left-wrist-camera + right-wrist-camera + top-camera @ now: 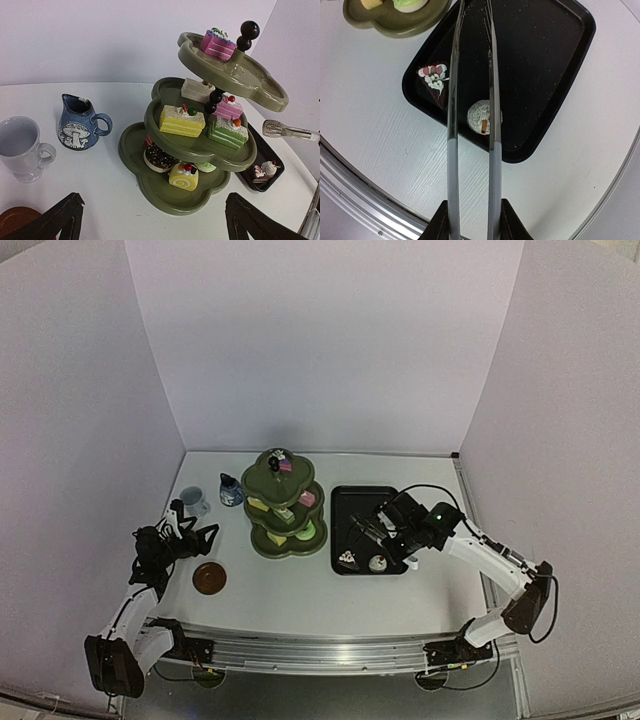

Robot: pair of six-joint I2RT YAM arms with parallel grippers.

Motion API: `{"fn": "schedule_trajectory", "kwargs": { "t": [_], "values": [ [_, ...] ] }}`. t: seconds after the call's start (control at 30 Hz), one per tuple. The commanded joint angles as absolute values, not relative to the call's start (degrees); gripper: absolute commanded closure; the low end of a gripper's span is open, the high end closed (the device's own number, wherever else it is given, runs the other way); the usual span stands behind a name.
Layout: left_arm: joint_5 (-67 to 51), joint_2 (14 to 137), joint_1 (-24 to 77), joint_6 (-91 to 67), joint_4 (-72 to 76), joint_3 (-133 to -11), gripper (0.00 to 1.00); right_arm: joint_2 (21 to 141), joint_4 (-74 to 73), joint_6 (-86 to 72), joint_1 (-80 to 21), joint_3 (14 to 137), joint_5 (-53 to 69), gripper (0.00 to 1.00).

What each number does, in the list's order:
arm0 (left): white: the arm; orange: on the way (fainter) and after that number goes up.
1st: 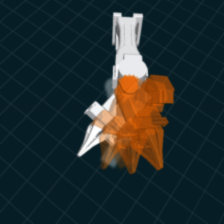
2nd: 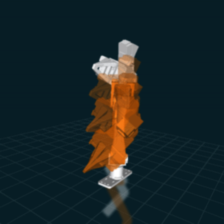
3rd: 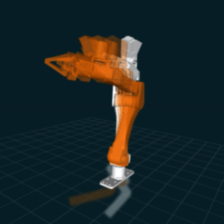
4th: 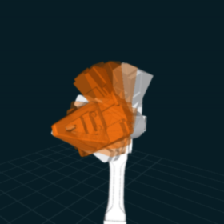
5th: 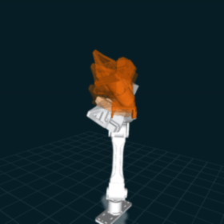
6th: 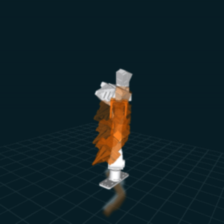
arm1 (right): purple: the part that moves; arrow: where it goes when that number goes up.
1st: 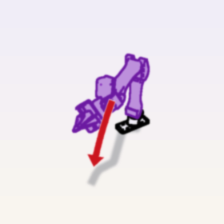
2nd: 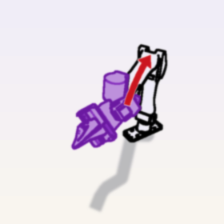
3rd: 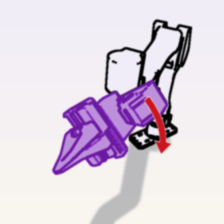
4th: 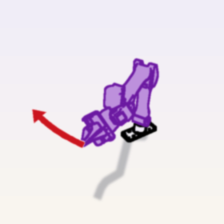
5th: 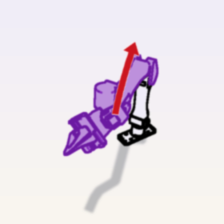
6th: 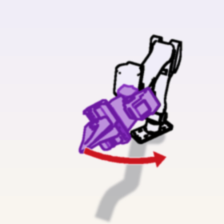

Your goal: Serve the afternoon tea

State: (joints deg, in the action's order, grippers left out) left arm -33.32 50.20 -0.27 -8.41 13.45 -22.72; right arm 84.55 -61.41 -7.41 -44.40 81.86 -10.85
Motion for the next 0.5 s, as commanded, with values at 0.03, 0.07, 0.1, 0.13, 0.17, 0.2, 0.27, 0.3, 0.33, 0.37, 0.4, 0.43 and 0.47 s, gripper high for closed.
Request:
{"fn": "schedule_trajectory", "kwargs": {
  "t": [0.03,0.07,0.1,0.13,0.17,0.2,0.27,0.3,0.33,0.37,0.4,0.43,0.47],
  "values": [
    [-33.0,48.9,-0.2,-7.2,13.7,-23.7,0.01,83.7,-61.3,-10.9,-45.5,79.5,-7.7,0.73],
    [-32.9,48.9,-0.2,-7.2,13.6,-23.7,0.01,83.8,-61.7,-11.7,-46.5,78.9,-7.9,0.73],
    [-32.9,48.9,-0.2,-7.2,13.5,-23.8,0.01,83.9,-62.0,-12.8,-47.2,78.2,-8.1,0.73],
    [-33.0,49.0,-0.2,-7.2,13.5,-23.8,0.01,84.1,-62.4,-13.8,-48.1,77.9,-8.2,0.73],
    [-33.1,49.1,-0.2,-7.1,13.5,-23.9,0.00,84.3,-63.2,-14.6,-48.8,77.6,-8.3,0.73],
    [-33.2,49.2,-0.2,-7.0,13.4,-24.0,0.01,84.6,-64.2,-15.7,-49.2,77.6,-8.5,0.73],
    [-33.2,49.5,-0.2,-6.7,13.6,-24.2,0.01,84.9,-66.6,-17.7,-49.8,78.1,-9.1,0.73],
    [-33.1,49.6,-0.2,-6.7,13.7,-24.2,0.01,85.0,-67.8,-18.4,-50.0,78.3,-9.9,0.73],
    [-33.2,49.7,-0.2,-6.8,13.9,-24.1,0.01,85.0,-68.7,-18.8,-50.4,78.4,-10.1,0.73],
    [-33.3,49.8,-0.2,-6.9,14.1,-24.0,0.00,84.9,-69.5,-19.2,-50.7,78.6,-10.3,0.73],
    [-33.3,49.9,-0.2,-7.1,14.3,-23.9,0.01,84.7,-70.1,-19.5,-51.1,78.7,-10.2,0.73],
    [-33.4,50.0,-0.2,-7.2,14.4,-23.7,0.00,84.5,-70.4,-19.6,-51.5,78.8,-9.7,0.73],
    [-33.4,49.9,-0.2,-7.2,14.4,-23.7,0.00,84.3,-70.7,-19.7,-51.9,78.9,-9.0,0.72]
  ]
}}
